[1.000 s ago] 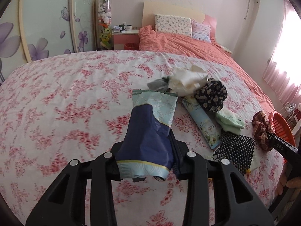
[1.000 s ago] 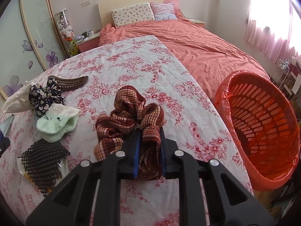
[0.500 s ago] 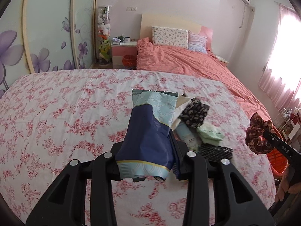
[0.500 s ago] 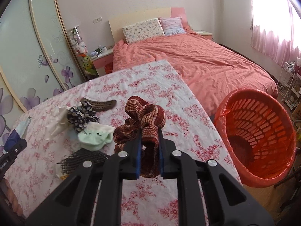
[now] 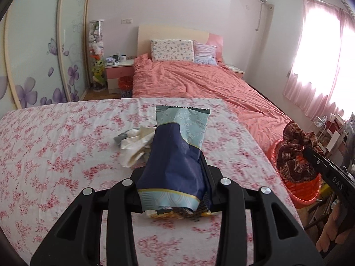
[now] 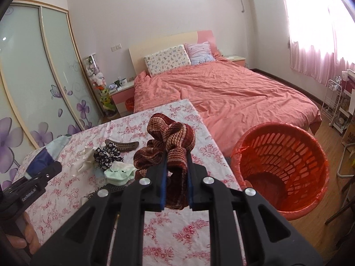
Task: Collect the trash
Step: 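Carry the bag and scrunchie to the orange basket and release both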
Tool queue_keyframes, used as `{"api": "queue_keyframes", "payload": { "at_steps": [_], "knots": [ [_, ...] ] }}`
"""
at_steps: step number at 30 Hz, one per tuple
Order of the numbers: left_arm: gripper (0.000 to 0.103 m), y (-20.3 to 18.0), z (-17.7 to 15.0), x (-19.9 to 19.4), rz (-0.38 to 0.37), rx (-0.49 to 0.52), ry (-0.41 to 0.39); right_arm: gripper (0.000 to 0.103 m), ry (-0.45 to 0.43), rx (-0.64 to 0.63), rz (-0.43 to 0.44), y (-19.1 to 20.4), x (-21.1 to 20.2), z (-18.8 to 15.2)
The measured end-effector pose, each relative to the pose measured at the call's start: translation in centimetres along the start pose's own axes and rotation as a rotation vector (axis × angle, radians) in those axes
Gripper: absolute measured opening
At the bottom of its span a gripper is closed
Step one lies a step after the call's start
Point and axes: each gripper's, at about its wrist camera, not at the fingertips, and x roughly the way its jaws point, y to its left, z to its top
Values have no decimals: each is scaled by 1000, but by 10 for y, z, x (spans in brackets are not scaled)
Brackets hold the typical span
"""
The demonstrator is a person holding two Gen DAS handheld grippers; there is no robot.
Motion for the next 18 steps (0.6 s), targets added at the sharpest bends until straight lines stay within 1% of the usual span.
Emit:
{"api": "queue_keyframes", "payload": {
  "at_steps": [4,8,13,18],
  "knots": [
    [37,-23,2,0,-29,28,-7,15,-44,17,-17,-15,-19,2],
    [37,-48,3,3,-63,60,-8,15,-86,20,-59,-30,-33,4],
    [37,-78,5,11,-107,93,1,15,-104,52,-95,-57,-41,5],
    [37,-113,7,21,-171,126,14,15,-111,100,-130,-91,-44,6]
  ]
}}
